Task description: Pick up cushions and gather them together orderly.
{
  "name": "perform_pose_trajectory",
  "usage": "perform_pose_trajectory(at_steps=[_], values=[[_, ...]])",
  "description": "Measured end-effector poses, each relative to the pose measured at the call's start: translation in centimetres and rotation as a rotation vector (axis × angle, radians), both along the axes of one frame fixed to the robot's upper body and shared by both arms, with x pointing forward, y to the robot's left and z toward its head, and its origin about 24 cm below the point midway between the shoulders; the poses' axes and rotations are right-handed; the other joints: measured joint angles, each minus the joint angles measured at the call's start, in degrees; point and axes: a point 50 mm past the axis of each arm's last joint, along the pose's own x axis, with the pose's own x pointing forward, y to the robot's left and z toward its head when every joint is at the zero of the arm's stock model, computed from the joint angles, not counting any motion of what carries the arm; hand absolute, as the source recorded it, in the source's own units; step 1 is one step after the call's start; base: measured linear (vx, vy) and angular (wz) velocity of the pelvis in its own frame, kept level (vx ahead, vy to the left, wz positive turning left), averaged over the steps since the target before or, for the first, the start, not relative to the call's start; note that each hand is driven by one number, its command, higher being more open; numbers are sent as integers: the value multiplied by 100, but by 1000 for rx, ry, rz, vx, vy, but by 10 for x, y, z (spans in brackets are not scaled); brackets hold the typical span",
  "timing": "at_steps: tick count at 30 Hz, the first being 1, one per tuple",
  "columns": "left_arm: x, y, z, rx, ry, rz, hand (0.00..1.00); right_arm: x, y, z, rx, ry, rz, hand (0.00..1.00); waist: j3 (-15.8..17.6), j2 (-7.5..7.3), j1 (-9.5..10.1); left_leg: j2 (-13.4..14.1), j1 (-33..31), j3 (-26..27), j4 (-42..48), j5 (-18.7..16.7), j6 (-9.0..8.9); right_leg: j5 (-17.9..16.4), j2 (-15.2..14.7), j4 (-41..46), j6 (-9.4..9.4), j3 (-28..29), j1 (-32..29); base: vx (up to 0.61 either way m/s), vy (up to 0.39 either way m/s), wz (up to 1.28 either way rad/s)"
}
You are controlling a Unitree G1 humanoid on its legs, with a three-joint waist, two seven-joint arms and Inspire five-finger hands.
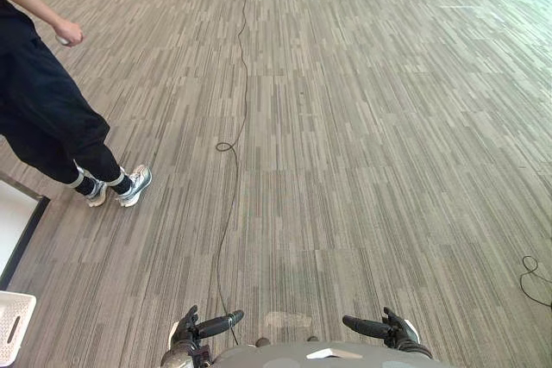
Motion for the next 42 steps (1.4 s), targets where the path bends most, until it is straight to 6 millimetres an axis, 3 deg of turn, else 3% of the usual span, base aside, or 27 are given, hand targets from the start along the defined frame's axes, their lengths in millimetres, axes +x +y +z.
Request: perform_pose_trajectory(at_steps=[27,30,31,33,34,37,39,40,41,42], values=[[2,3,-2,37,47,-118,100,-2,1,-2,35,12,-81,100,13,-49,-38,-3,-120,-189,-6,145,-87,30,-7,-144,-38,-327,82,-32,-35,6],[4,4,-1,40,41,-116,100,-2,2,-3,41,8,-96,100,35,-82,-36,6,-224,-202,98,94,-54,26,-11,-151,-42,-396,42,-33,-25,10],[6,6,0,44,34,-113,100,-1,3,-3,46,4,-102,100,75,-135,-35,13,-444,-200,502,-115,-39,24,-39,-145,-48,-417,6,-26,-11,8],[9,9,1,47,20,-93,100,0,4,-2,48,-1,-103,100,135,-145,-23,131,-931,-5,1599,-667,-204,-21,-45,-85,-130,-408,-23,-3,16,-1],[9,8,1,40,14,-66,100,1,2,-1,51,-14,-129,100,248,-72,-21,371,-1292,506,2642,-1008,-346,-155,-10,41,-230,-409,54,-2,41,-1],[10,9,3,32,-7,-18,100,0,0,-1,56,-21,-155,100,377,-51,-1,746,-1889,1041,4204,-1309,-247,-311,-71,118,-294,-361,265,40,43,-2],[12,8,3,17,-30,27,100,0,-3,0,48,-21,-159,100,400,1,24,988,-2268,1086,4284,-1483,-195,-427,-207,172,-189,-306,300,182,159,-13],[14,7,4,14,-39,32,100,1,-4,0,49,-26,-166,100,406,10,37,1005,-2381,1072,3869,-1418,-240,-492,-362,197,-87,-261,302,170,173,-15],[14,7,4,14,-43,31,100,1,-5,0,52,-28,-176,100,408,14,44,985,-2420,1060,3522,-1304,-272,-535,-462,211,-17,-236,316,203,205,-16],[16,6,4,10,-46,30,100,2,-7,1,53,-31,-187,100,431,55,53,938,-2419,1016,2743,-938,-412,-626,-637,210,133,-193,357,254,255,-13]])
